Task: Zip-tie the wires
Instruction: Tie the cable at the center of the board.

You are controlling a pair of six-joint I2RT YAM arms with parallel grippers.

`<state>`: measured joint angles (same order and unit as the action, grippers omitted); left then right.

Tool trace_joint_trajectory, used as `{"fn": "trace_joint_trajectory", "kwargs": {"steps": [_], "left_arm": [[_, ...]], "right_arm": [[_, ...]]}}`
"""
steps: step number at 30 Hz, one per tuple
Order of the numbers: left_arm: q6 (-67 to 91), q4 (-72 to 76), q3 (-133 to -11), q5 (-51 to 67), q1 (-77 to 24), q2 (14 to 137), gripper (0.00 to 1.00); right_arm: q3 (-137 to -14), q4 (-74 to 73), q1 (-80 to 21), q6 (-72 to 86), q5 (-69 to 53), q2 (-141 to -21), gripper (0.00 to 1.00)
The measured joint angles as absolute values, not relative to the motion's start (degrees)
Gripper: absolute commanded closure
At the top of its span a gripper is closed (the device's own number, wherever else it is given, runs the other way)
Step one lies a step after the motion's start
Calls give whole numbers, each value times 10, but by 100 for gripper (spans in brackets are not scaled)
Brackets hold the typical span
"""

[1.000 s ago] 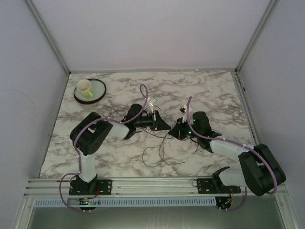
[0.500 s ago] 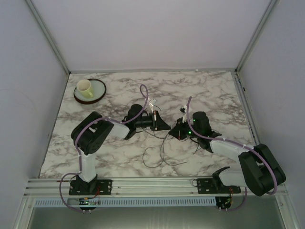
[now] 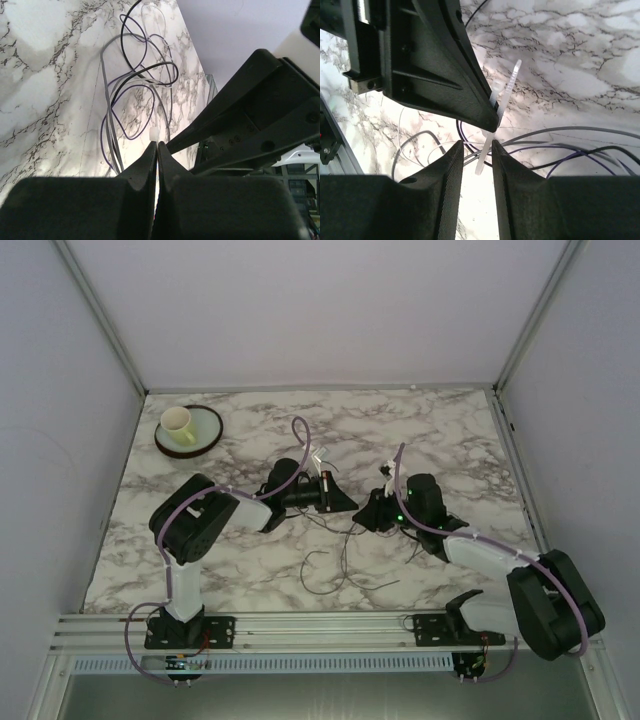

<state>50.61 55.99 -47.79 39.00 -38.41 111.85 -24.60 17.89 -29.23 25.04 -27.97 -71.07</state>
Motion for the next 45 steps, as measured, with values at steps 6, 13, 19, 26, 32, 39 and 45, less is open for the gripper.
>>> {"fn": "trace_joint_trajectory", "kwargs": {"steps": [6,13,19,26,32,39,45], "left_arm": [[506,560,-478,389,-384,1119,100],[502,560,-478,396,-384,1119,100],[492,561,-479,414,-384,1119,100],[465,550,-487,428,-384,1120,100],[446,542,-490,430,-384,1120,100],[465,558,-490,430,-384,1119,100],[494,590,-490,432,-384,1119,100]], "right_arm": [[-239,176,-287,245,-279,-668,62],[-212,178,-261,221,-259,-601,58],[-171,244,-258,210,-203,-513,49],[-165,320,-179,282,-284,-537,60],[-166,358,-120,377,-451,-654,63],[-159,376,-119,403,-544,-675,63],[-158,373,-119,392,-551,-691,63]]}}
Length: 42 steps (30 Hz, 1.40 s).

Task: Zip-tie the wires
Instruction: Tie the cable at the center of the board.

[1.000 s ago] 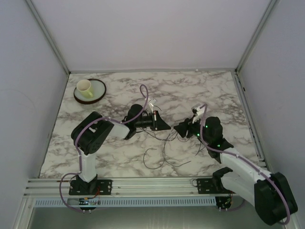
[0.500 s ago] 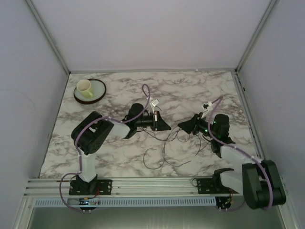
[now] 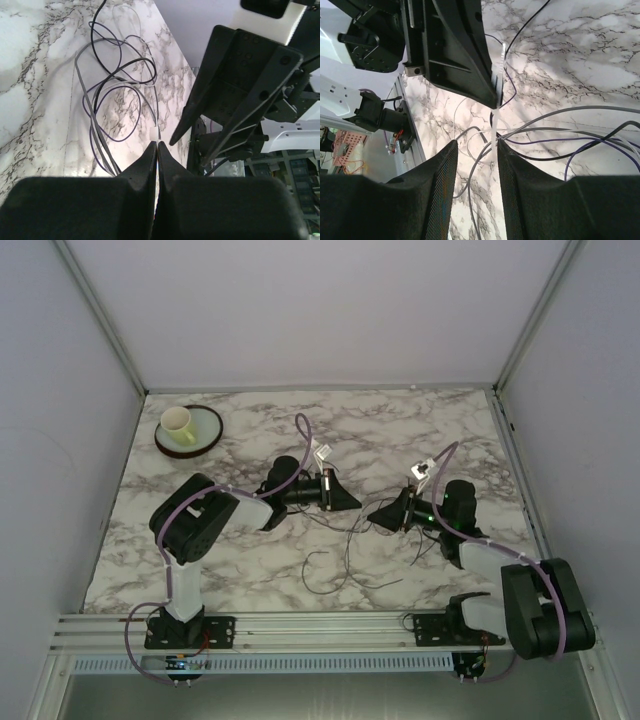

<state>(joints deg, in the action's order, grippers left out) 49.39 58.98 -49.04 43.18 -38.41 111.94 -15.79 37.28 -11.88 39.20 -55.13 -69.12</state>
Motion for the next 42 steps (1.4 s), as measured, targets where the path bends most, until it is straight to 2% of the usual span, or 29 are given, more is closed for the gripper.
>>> {"fn": "trace_joint_trajectory", "kwargs": {"steps": [20,42], "left_arm": [[524,637,-481,441,-387,1119,100],[535,651,-477,445,-387,1119,100]], "right_arm": [[-158,451,-136,413,-550,-771,67],[-179,531,-156,451,-551,-837,92]]}}
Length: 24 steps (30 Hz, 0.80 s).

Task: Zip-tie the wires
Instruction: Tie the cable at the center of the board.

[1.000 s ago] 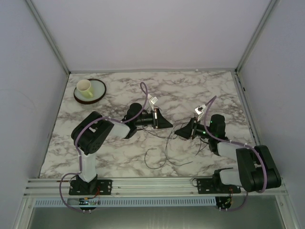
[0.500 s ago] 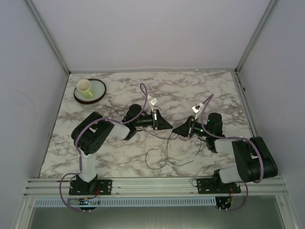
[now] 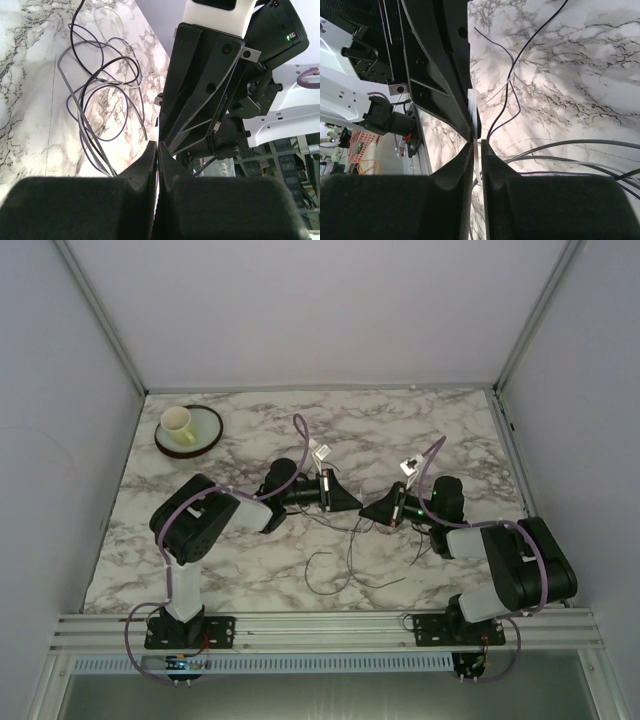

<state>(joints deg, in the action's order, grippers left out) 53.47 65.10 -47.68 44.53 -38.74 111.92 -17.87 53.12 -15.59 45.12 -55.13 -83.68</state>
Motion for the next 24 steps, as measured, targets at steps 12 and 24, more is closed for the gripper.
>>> {"fn": "trace_joint_trajectory", "kwargs": {"steps": [12,24], "left_arm": [[532,653,-477,445,-387,1119,100],[509,631,-477,447,-389,1108,98]], "right_arm": [[-173,548,-158,462,-552,-838,100],[-157,504,-145,440,-536,-802,100]]}}
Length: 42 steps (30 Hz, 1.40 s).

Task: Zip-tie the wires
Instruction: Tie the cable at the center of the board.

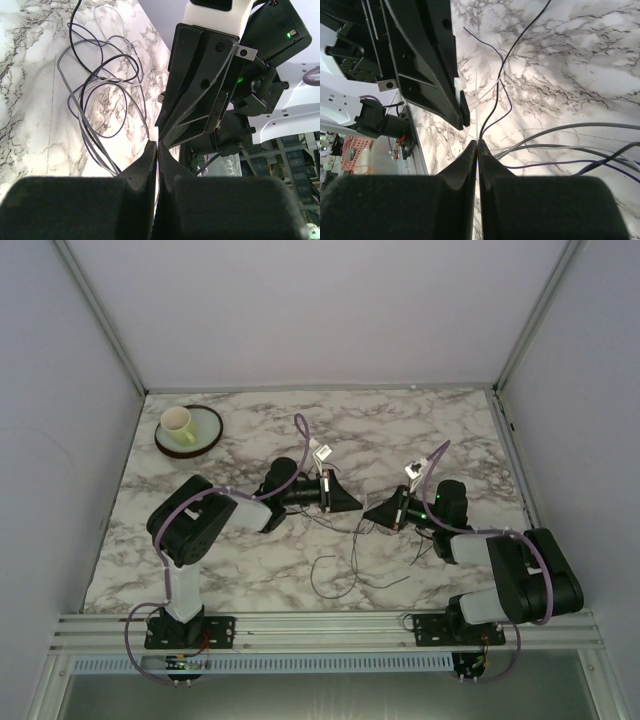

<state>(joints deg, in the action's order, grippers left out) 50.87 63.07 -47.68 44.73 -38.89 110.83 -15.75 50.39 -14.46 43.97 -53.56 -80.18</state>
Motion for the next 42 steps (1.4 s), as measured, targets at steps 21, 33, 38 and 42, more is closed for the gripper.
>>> {"fn": "trace_joint_trajectory", "kwargs": {"steps": [21,33,38,42], "left_arm": [[306,516,-463,394,-399,1046,100],[142,413,-458,311,-436,1003,100],[90,391,-454,273,-451,969,100],[52,378,-453,244,-463,950,100]], "right_arm": [[-150,383,-140,398,-552,-725,100],[-138,349,-161,392,-565,-699,100],[-138,346,-171,395,-568,-699,100],[-138,345,-175,397,-571,-700,100]]}}
